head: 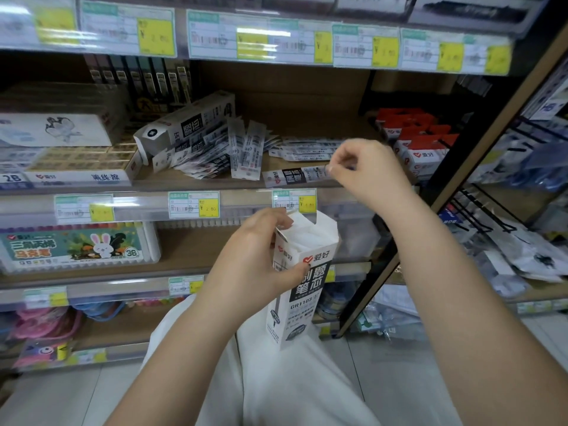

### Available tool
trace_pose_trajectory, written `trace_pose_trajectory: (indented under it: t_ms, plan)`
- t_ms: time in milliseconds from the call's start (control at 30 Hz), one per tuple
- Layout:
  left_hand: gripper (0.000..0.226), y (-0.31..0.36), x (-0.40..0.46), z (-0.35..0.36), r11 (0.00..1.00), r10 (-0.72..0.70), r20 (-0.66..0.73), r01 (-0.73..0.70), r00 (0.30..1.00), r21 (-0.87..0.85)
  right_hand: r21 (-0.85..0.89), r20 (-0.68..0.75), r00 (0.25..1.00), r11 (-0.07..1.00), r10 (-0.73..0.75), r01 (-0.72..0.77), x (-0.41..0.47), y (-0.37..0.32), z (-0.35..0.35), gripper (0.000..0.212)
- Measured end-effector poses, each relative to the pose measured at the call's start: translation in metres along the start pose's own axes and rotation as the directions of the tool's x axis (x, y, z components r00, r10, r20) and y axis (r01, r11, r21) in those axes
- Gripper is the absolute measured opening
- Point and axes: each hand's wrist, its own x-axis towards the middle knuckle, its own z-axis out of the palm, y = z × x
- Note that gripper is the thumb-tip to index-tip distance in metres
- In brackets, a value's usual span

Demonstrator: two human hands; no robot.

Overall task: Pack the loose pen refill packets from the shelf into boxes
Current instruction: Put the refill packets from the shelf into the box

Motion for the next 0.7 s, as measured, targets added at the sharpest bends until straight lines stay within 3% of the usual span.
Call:
trace_pose_trajectory:
  t_ms: [100,200,300,533,600,700]
  plan:
    - [0.053,0.001,0.002,0.0,1.0,-0.015,0.011,0.015,1.0,0.0,-0.065,-0.001,1.0,0.998,-0.001,0.001,0.032,0.021,0.013,0.014]
    - [0.053,-0.002,0.004,0.0,1.0,-0.021,0.019,0.021,1.0,0.007,-0.165,0.155,0.988,0.986,0.012,0.014,0.063,0.028,0.02,0.032]
    - [0.055,-0.006,0.005,0.0,1.0,-0.028,0.034,0.028,0.999,0.01,-0.289,0.358,0.934,0.951,0.002,0.109,0.083,0.027,0.024,0.036]
    - [0.06,-0.019,0.004,-0.002,0.999,-0.037,0.026,0.036,0.999,0.027,-0.254,0.498,0.866,0.949,-0.036,0.186,0.098,0.026,0.026,0.036]
    - [0.06,-0.021,0.005,-0.002,0.999,-0.033,0.029,0.032,0.999,0.026,-0.313,0.476,0.878,0.922,-0.054,0.227,0.104,0.027,0.026,0.048]
    - [0.059,-0.021,0.006,0.0,1.0,-0.005,0.037,0.004,0.999,0.018,-0.373,0.51,0.86,0.897,-0.016,0.237,0.111,0.031,0.024,0.083]
